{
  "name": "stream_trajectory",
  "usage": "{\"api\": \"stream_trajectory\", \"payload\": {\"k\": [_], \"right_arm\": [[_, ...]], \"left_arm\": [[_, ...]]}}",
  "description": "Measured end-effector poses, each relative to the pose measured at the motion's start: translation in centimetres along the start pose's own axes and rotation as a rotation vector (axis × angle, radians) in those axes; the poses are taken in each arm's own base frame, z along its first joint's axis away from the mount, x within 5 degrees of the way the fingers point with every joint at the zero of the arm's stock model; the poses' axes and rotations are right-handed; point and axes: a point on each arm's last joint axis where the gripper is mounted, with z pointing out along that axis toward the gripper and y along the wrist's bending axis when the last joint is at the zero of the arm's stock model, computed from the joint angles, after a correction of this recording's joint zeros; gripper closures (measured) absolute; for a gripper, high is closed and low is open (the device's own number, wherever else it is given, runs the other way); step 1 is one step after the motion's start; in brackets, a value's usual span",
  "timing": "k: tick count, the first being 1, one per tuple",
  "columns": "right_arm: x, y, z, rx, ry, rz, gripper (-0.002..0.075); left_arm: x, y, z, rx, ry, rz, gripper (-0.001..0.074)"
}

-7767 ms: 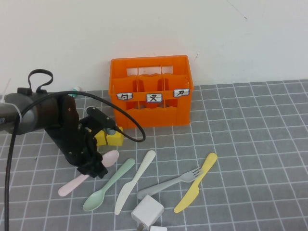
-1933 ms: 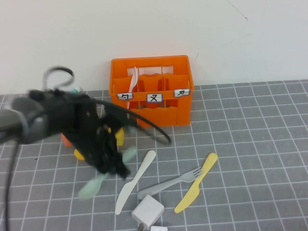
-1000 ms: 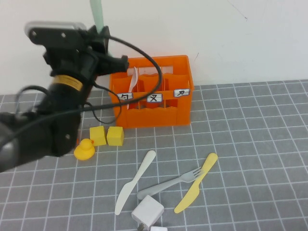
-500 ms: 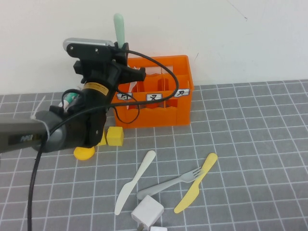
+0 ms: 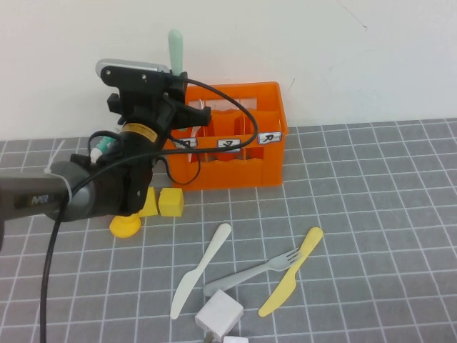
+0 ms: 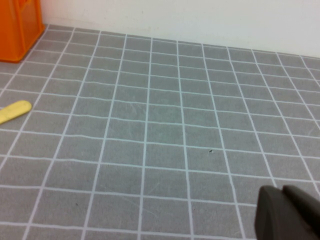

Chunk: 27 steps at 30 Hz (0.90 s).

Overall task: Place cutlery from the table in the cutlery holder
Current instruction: Place the spoon on the box, then pick up the fork

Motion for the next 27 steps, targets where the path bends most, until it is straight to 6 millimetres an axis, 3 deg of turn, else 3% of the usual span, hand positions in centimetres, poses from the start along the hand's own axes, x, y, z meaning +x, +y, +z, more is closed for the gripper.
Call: {"api": "stream_trajectory", "payload": {"k": [6, 9, 13, 16, 18, 20, 24, 27], "right_arm": [[0.0, 0.0, 0.0, 0.000, 0.000, 0.000, 0.0729], [0.0, 0.0, 0.0, 0.000, 0.000, 0.000, 0.0729], [0.0, 0.0, 0.0, 0.000, 0.000, 0.000, 0.0729], [0.0, 0.0, 0.0, 0.000, 0.000, 0.000, 0.0729], [0.0, 0.0, 0.0, 0.000, 0.000, 0.000, 0.0729], [0.0, 0.0, 0.0, 0.000, 0.000, 0.000, 0.0729], [0.0, 0.0, 0.0, 0.000, 0.000, 0.000, 0.0729], [0.0, 0.0, 0.0, 0.000, 0.000, 0.000, 0.0729]], "left_arm": [[-0.3, 0.7, -0.1, -0.013, 0.030, 0.018, 0.0488], [-2.1, 0.5, -0.6, -0.007, 0.023, 0.038, 0.0472], [-6.1, 0.1, -2.5, 0.006, 0.004, 0.048, 0.0477], [-9.1, -0.2, -5.0, 0.013, 0.046, 0.047, 0.0557], [-10.5, -0.3, -7.0, 0.018, 0.072, 0.047, 0.0651], [-11.6, -0.4, -9.1, 0.031, 0.063, 0.069, 0.0693], [-13.1, -0.5, -14.1, 0.063, 0.028, 0.130, 0.0727], [-12.8, -0.3, -17.7, 0.074, 0.058, 0.162, 0.0731]]}}
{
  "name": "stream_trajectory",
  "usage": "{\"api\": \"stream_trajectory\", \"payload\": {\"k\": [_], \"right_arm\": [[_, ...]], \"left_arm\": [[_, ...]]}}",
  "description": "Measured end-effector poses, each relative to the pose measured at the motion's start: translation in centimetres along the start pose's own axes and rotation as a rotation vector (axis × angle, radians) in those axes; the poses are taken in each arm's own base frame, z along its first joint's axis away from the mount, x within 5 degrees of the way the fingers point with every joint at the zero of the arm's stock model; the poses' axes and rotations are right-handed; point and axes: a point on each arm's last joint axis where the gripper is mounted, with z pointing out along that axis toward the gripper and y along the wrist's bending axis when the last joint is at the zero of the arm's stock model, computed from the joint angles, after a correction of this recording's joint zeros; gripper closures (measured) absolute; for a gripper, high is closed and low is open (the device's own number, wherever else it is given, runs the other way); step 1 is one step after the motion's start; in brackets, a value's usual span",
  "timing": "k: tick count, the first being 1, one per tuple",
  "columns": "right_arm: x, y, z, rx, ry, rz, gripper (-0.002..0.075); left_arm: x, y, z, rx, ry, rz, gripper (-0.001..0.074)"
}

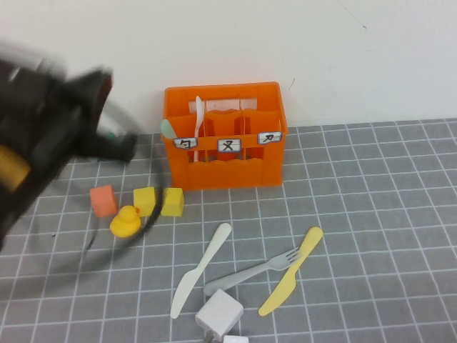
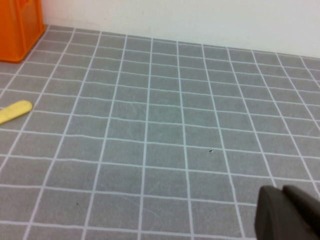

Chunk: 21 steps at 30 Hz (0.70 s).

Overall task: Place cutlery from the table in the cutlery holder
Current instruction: Pick up the fork

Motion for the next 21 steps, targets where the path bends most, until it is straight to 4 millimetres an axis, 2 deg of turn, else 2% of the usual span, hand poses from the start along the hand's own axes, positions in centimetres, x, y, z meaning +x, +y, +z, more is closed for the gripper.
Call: {"api": "stream_trajectory", "payload": {"k": [4, 11, 17, 21], "right_arm": [[0.0, 0.0, 0.0, 0.000, 0.000, 0.000, 0.0729], [0.0, 0.0, 0.0, 0.000, 0.000, 0.000, 0.0729], [0.0, 0.0, 0.0, 0.000, 0.000, 0.000, 0.0729], [0.0, 0.0, 0.0, 0.000, 0.000, 0.000, 0.0729]], "left_arm": [[1.1, -0.1, -5.3, 0.002, 0.059, 0.015, 0.0734], [2.5, -0.2, -12.6, -0.008, 0.090, 0.016, 0.0735], [3.3, -0.2, -16.7, -0.021, 0.072, 0.070, 0.0735], [4.2, -0.2, -18.7, -0.023, 0.145, 0.023, 0.0736]]}}
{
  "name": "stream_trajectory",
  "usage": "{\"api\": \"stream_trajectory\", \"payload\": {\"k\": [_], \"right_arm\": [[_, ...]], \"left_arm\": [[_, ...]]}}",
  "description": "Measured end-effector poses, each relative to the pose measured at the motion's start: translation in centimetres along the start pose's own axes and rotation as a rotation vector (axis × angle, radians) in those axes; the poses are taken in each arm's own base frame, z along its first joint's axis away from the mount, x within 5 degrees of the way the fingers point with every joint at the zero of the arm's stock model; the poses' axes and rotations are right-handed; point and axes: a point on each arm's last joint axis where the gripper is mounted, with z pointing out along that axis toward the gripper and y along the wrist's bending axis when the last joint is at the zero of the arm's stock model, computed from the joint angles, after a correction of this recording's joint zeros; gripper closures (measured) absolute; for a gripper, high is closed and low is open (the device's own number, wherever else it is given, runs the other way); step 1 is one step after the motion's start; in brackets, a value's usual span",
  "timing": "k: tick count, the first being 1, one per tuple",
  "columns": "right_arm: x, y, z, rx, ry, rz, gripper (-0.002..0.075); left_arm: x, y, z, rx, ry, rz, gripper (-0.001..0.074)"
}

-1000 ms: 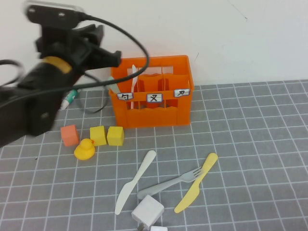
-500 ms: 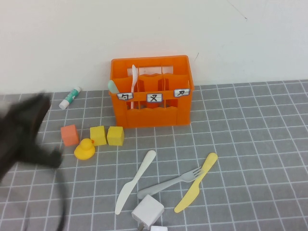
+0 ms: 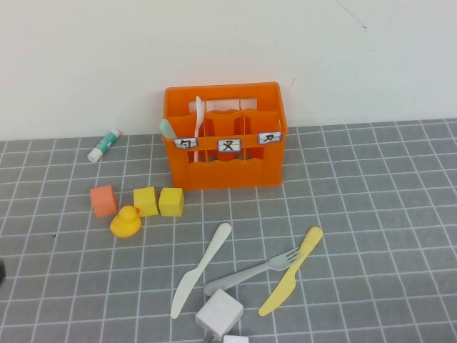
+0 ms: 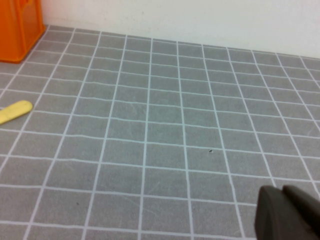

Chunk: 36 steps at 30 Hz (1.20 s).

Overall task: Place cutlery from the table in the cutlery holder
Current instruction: Pick up the fork

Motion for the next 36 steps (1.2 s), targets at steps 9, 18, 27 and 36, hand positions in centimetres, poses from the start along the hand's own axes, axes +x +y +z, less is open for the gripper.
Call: {"api": "stream_trajectory", "payload": {"k": [9, 18, 27, 36], "right_arm": [[0.0, 0.0, 0.0, 0.000, 0.000, 0.000, 0.0729], [0.0, 0.0, 0.0, 0.001, 0.000, -0.002, 0.0729], [0.0, 0.0, 0.0, 0.001, 0.000, -0.002, 0.0729], [0.0, 0.0, 0.0, 0.001, 0.000, -0.002, 0.0729]], "left_arm": [[3.1, 0.4, -1.4, -0.071, 0.188, -0.182, 0.0736], [8.6, 0.9, -1.1, -0.267, 0.117, -0.336, 0.0736], [11.7, 1.2, -0.9, -0.409, 0.165, -0.253, 0.0736], [11.6, 1.1, -0.8, -0.380, 0.166, -0.172, 0.0736]]}}
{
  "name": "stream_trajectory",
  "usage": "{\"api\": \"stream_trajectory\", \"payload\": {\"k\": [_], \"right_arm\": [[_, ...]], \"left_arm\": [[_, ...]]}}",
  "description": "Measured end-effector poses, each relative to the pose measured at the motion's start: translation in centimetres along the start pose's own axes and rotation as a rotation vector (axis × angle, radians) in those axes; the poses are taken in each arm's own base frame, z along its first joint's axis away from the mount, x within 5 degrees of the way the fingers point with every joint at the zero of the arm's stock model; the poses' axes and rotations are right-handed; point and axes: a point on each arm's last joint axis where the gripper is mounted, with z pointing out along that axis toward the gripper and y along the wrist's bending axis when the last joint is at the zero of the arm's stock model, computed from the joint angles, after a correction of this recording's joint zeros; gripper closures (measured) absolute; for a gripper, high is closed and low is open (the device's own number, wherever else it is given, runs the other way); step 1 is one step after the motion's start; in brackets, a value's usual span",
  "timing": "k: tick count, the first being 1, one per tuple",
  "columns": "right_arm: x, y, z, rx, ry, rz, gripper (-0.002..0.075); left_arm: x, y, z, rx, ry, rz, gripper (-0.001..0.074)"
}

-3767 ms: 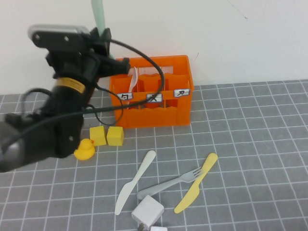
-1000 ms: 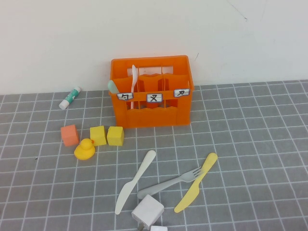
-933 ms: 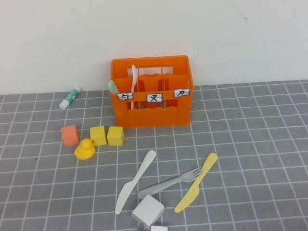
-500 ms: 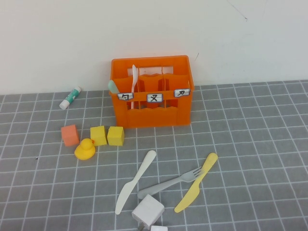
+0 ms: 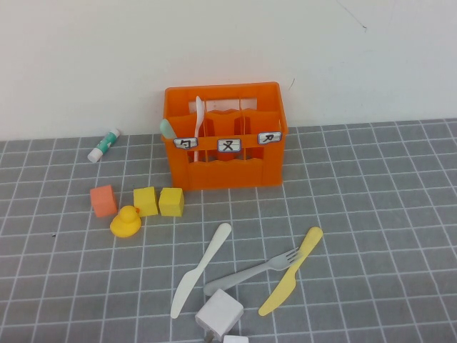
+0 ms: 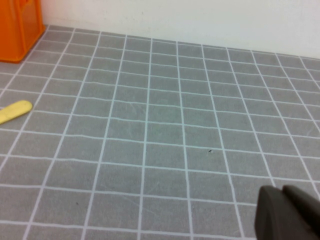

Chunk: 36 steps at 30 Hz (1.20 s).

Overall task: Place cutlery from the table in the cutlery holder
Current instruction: Pick up the fork

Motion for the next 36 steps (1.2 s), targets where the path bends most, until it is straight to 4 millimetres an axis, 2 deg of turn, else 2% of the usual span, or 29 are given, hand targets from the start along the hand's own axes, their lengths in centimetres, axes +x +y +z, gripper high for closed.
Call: {"api": "stream_trajectory", "payload": {"k": [36], "right_arm": [[0.00, 0.00, 0.00, 0.000, 0.000, 0.000, 0.0729]], "left_arm": [[-0.04, -0.15, 0.00, 0.022, -0.004, -0.032, 0.0736]]}}
